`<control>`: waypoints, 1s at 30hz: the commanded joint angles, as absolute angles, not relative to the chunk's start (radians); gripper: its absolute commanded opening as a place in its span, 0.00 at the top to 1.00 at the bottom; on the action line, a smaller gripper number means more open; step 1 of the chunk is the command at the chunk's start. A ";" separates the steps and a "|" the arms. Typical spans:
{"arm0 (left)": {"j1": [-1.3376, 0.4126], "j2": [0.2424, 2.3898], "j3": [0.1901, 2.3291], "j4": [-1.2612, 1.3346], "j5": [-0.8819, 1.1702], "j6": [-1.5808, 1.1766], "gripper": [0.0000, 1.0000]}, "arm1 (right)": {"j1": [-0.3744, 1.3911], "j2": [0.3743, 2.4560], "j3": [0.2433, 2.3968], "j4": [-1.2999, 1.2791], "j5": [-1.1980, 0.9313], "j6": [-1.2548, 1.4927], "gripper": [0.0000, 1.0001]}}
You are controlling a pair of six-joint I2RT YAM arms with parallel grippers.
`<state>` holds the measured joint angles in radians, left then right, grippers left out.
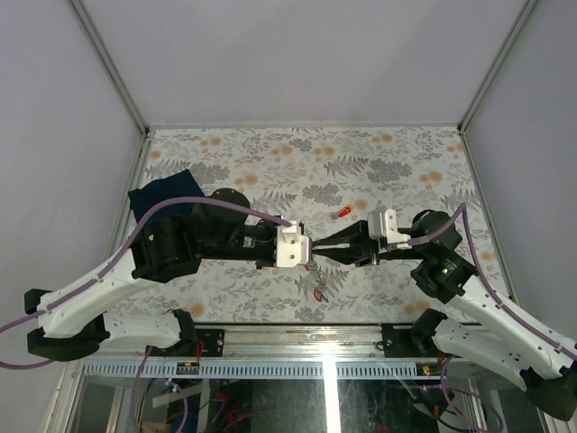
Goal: Put the keys on the keyring
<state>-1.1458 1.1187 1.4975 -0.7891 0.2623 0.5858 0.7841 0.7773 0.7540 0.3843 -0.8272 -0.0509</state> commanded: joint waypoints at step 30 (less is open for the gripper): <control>-1.151 0.964 1.377 -0.620 0.232 0.487 0.76 | 0.776 0.875 0.635 0.931 -0.815 0.371 1.00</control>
<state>-1.1458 1.0077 1.4258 -0.7479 0.2249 0.5541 0.7822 0.8574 0.6586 0.5926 -0.8482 0.1730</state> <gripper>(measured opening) 0.234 0.011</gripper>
